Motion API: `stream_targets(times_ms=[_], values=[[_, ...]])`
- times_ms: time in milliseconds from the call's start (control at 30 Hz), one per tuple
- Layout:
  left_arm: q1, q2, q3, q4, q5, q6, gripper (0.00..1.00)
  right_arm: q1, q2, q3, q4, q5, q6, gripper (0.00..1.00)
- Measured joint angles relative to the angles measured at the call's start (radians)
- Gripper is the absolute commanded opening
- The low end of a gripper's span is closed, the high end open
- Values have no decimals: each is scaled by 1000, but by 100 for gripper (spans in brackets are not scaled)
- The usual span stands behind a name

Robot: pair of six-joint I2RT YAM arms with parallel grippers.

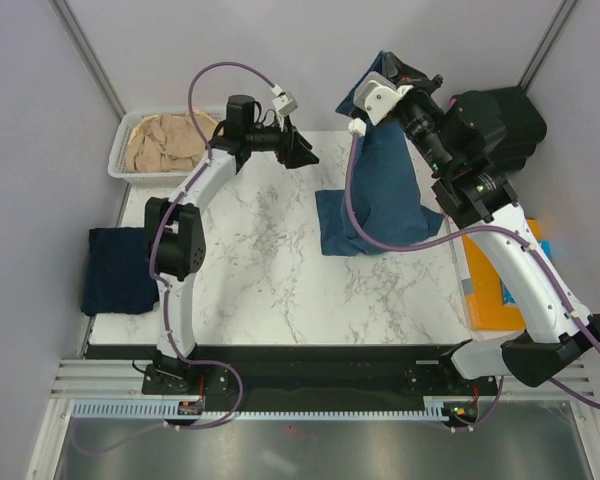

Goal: Fold and stack the t-shirts
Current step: Flatten out the tshirt

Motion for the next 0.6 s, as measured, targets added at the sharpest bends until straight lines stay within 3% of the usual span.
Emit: stream_targets(times_ms=[133,267,367,600], values=[[-8,-65,-6,-34,-53,63,60,0,-13,-6,-116,59,67,0],[7,-92,-17,-66,-100,90,57,-2,-30,-5,-109,272,19,0],[35,-94,-37,-86,-132,108,57,-19,-28,10,-23,455,-95,0],[66,-94,-64,-125,-127,137,58,-60,-38,-35,277,669,-397,0]])
